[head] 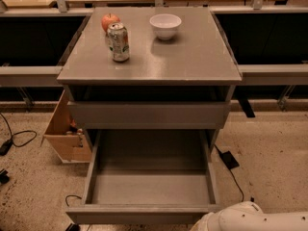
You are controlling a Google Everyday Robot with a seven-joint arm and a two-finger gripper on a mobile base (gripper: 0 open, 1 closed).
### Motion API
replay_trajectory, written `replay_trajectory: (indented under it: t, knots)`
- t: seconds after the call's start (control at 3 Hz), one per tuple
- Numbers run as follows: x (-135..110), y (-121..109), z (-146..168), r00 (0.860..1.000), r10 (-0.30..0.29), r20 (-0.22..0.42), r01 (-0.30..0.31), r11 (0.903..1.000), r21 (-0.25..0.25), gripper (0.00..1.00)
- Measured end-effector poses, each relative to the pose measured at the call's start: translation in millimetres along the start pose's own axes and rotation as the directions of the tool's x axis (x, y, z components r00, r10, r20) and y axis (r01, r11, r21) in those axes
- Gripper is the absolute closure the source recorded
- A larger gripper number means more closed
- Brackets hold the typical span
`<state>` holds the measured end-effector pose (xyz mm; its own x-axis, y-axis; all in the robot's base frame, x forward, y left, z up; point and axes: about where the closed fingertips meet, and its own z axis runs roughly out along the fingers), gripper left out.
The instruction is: Close middle drawer
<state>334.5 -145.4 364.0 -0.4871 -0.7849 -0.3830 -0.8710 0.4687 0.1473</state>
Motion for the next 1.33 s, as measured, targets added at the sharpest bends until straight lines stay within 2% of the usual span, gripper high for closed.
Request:
replay_trajectory:
  t: [0.33, 0.67, 1.33]
  knots:
    - [-31.5, -28.4, -8.8, 0.997, -0.060, 0.052, 0.057, 0.9965, 0.062, 1.00]
    - [-33.7, -31.3, -6.7, 0.996, -0.066, 0.060, 0.063, 0.9961, 0.063, 1.00]
    - [-57.1, -64.6, 13.0, 0.979, -0.131, 0.158, 0.118, 0.9892, 0.087, 1.00]
